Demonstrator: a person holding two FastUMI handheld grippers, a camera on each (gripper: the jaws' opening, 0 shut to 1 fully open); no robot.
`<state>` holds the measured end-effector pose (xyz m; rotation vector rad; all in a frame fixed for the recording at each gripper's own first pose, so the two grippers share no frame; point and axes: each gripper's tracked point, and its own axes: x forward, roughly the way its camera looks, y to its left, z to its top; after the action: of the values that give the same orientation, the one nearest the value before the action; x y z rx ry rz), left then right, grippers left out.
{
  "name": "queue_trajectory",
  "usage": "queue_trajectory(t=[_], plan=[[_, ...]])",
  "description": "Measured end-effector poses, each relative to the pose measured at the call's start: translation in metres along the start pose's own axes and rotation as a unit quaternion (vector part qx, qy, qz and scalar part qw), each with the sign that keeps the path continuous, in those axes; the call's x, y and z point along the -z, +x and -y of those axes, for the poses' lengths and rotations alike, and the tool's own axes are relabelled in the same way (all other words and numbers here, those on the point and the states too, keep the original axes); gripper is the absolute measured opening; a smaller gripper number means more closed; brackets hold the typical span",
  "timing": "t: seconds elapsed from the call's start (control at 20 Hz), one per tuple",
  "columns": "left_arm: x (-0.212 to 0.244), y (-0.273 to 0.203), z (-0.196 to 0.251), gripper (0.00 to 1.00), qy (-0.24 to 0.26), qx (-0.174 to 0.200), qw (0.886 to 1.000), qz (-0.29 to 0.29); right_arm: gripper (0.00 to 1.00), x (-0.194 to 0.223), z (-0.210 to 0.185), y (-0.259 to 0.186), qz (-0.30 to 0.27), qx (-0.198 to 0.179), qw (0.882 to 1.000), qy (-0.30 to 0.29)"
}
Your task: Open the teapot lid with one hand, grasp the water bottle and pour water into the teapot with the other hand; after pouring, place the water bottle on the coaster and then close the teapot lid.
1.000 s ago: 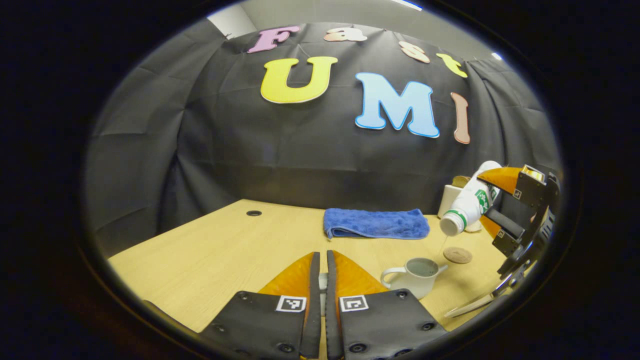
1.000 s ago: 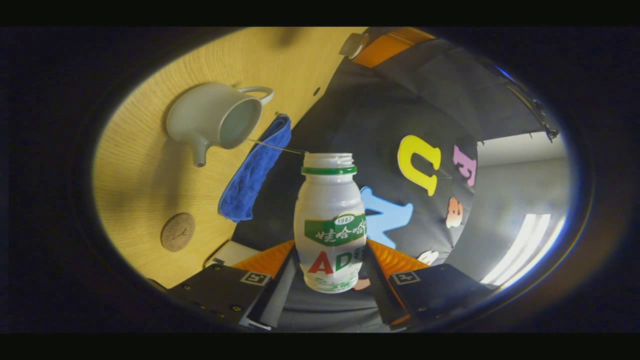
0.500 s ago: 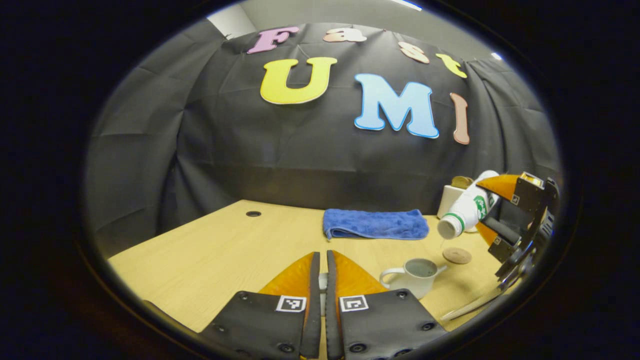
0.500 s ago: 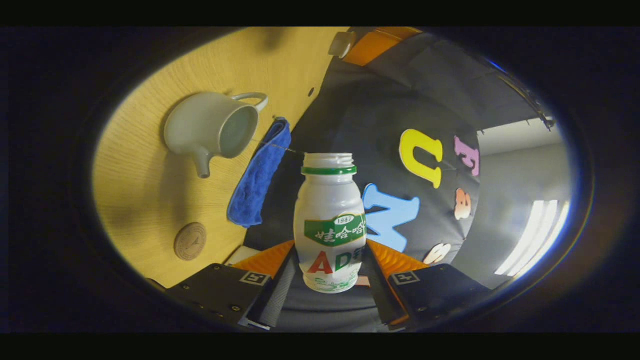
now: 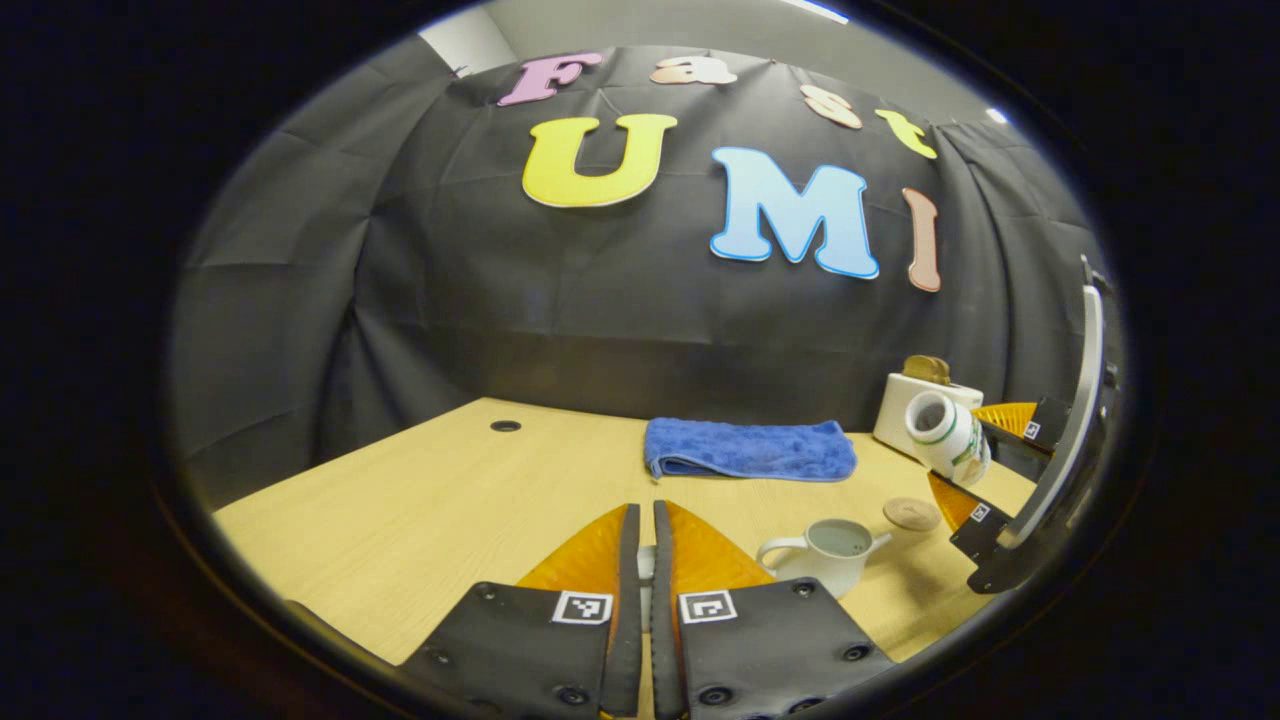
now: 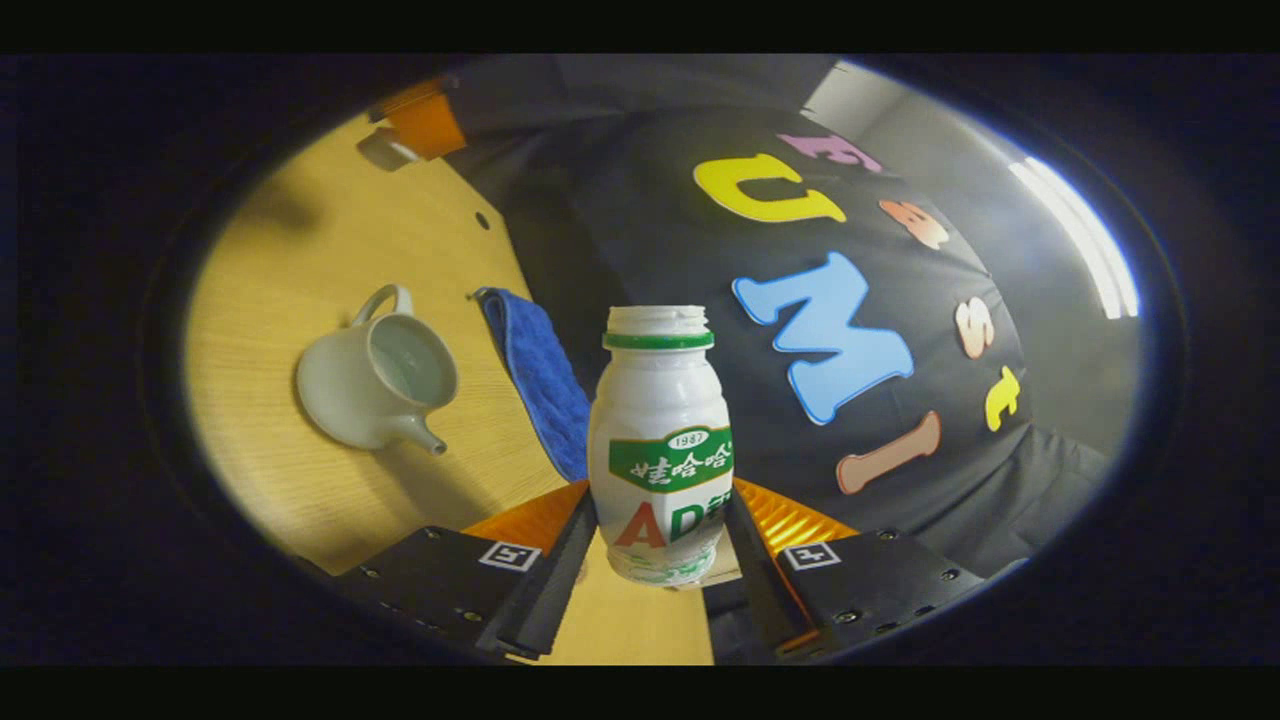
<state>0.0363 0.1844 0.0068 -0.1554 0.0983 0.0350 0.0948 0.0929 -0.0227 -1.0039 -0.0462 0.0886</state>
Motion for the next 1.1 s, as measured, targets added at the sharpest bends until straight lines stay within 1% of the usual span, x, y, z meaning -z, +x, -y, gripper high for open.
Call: queue_trajectory(t=[0.1,0.15,0.2,0.25,0.35,0.4,0.55,0.65,0.85,0.9,0.95,1.0,1.1], plan=[[-0.002,-0.002,0.003,0.14,0.002,0.001,1.0,0.003,0.73,0.004,0.003,0.002,-0.006,-0.007,0.997,0.076],[-0.003,-0.002,0.004,0.11,0.003,0.003,1.0,0.004,0.73,0.007,0.005,0.003,-0.008,-0.007,0.994,0.106],[-0.004,-0.003,0.006,0.14,0.003,0.003,1.0,0.005,0.73,0.009,0.009,0.004,-0.012,-0.005,0.991,0.132],[-0.004,-0.003,0.007,0.14,0.003,0.004,1.0,0.006,0.73,0.012,0.011,0.004,-0.014,-0.003,0.987,0.159],[-0.005,-0.004,0.008,0.14,0.004,0.003,1.0,0.007,0.73,0.016,0.018,0.009,-0.016,0.003,0.976,0.217],[-0.004,-0.003,0.009,0.11,0.004,0.003,1.0,0.008,0.73,0.019,0.022,0.011,-0.015,0.006,0.969,0.246],[-0.004,-0.003,0.011,0.11,0.003,0.003,1.0,0.007,0.73,0.025,0.042,0.008,0.0,0.034,0.947,0.318],[-0.004,-0.003,0.013,0.11,0.004,0.003,1.0,0.006,0.73,0.025,0.056,0.006,0.014,0.054,0.937,0.346],[0.0,0.001,0.017,0.11,0.01,0.003,1.0,0.004,0.73,0.015,0.076,-0.002,0.052,0.075,0.925,0.368],[0.002,0.002,0.019,0.14,0.011,0.004,1.0,0.003,0.73,0.016,0.083,-0.004,0.061,0.078,0.922,0.374],[0.003,0.002,0.022,0.14,0.011,0.007,1.0,0.001,0.73,0.016,0.087,-0.005,0.069,0.081,0.919,0.38],[0.004,0.002,0.026,0.1,0.011,0.011,1.0,0.0,0.73,0.014,0.09,-0.006,0.074,0.082,0.917,0.384],[0.007,0.004,0.033,0.1,0.016,0.016,1.0,-0.002,0.73,0.014,0.093,-0.007,0.085,0.083,0.913,0.39]])
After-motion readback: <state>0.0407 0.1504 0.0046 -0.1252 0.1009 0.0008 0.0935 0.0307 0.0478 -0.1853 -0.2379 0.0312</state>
